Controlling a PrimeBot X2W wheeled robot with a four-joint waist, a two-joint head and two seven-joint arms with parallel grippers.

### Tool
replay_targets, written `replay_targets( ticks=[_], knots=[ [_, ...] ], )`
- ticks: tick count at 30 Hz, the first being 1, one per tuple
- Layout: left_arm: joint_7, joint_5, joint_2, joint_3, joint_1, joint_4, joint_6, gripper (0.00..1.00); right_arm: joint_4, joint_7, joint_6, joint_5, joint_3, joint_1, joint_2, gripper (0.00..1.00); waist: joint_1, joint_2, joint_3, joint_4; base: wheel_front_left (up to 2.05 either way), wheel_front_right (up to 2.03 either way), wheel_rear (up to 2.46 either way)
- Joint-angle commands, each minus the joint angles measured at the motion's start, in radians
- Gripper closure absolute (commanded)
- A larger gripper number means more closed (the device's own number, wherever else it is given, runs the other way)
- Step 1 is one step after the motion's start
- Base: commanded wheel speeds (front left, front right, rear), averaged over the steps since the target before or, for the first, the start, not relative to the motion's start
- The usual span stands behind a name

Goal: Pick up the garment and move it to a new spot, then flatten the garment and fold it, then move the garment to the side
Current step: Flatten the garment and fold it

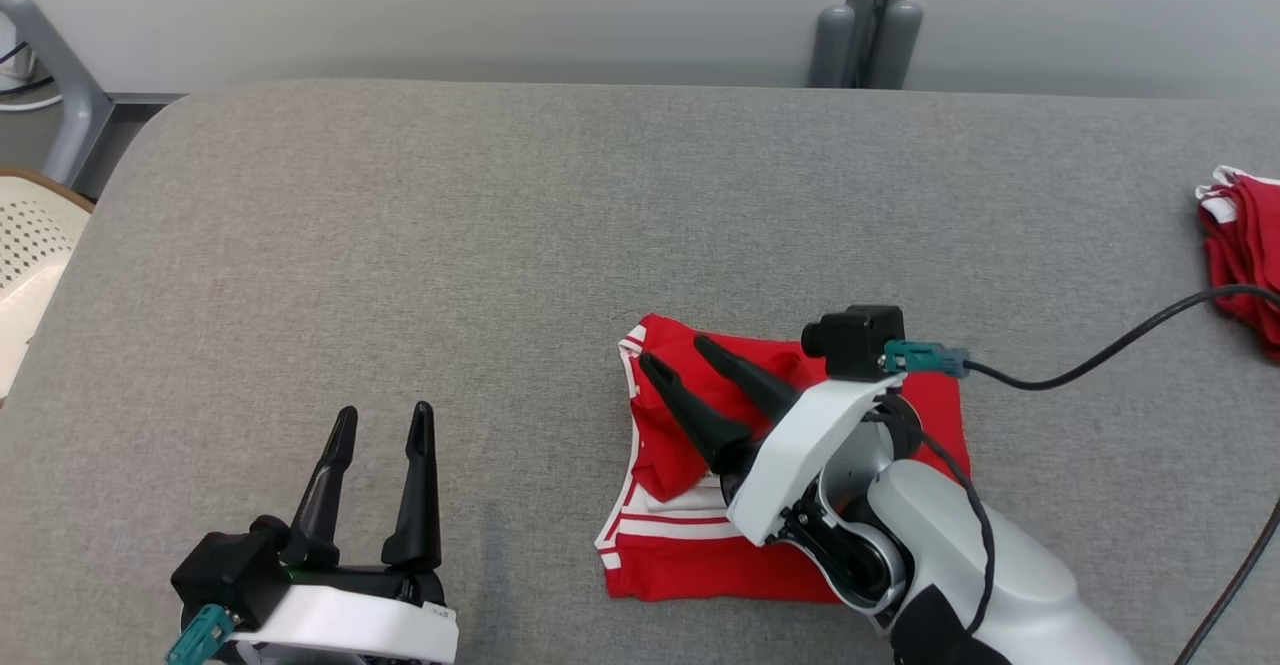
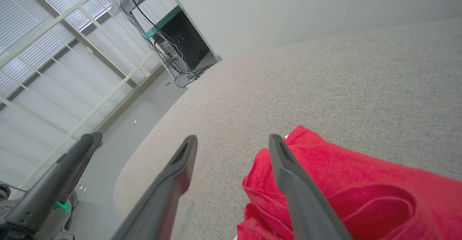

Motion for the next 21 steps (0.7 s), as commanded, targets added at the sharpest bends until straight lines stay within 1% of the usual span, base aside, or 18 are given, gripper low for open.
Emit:
replay_targets(
  ticks=[1, 4, 7, 10, 15, 16, 17, 18, 21],
  knots=[
    [-0.002, 0.002, 0.003, 0.004, -0.010, -0.004, 0.000, 0.00, -0.009, -0.018, 0.000, 0.010, 0.000, -0.015, -0.005, 0.00, 0.0000, 0.0000, 0.001, -0.007, 0.00, 0.00, 0.00],
    [-0.001, 0.006, 0.003, 0.004, -0.008, -0.006, 0.000, 0.00, -0.033, -0.053, 0.000, 0.014, -0.010, -0.031, -0.005, 0.00, 0.0000, 0.0000, 0.002, -0.022, 0.00, 0.00, 0.00],
    [-0.002, 0.010, 0.003, 0.005, -0.008, -0.007, -0.003, 0.00, -0.057, -0.084, 0.000, -0.002, -0.040, -0.042, -0.005, 0.00, 0.0000, 0.0000, 0.003, -0.037, 0.00, 0.00, 0.00],
    [-0.002, 0.012, 0.003, 0.003, -0.006, -0.009, -0.004, 0.00, -0.072, -0.121, 0.000, -0.055, -0.097, -0.046, -0.007, 0.00, 0.0000, 0.0000, 0.002, -0.049, 0.00, 0.00, 0.00],
    [-0.002, 0.017, 0.003, -0.003, 0.003, -0.008, -0.006, 0.00, -0.093, -0.162, 0.000, -0.165, -0.213, 0.006, -0.049, 0.00, 0.0000, 0.0000, -0.002, -0.062, 0.00, 0.00, 0.00],
    [-0.002, 0.018, 0.003, -0.004, 0.006, -0.008, -0.006, 0.00, -0.098, -0.163, 0.000, -0.183, -0.236, 0.020, -0.054, 0.11, 0.0000, 0.0000, -0.004, -0.064, 0.00, 0.00, 0.00],
    [-0.002, 0.019, 0.003, -0.006, 0.008, -0.009, -0.005, 0.00, -0.101, -0.163, 0.000, -0.203, -0.257, 0.033, -0.063, 0.27, 0.0000, 0.0000, -0.006, -0.066, 0.00, 0.00, 0.00],
    [-0.002, 0.019, 0.003, -0.007, 0.009, -0.009, -0.005, 0.00, -0.107, -0.163, 0.000, -0.220, -0.279, 0.049, -0.071, 0.50, 0.0000, 0.0000, -0.007, -0.067, 0.00, 0.00, 0.00],
    [-0.002, 0.021, 0.003, -0.009, 0.013, -0.011, -0.004, 0.00, -0.121, -0.154, 0.000, -0.271, -0.335, 0.108, -0.092, 0.77, 0.0000, 0.0000, -0.009, -0.069, 0.00, 0.00, 0.00]
  ],
)
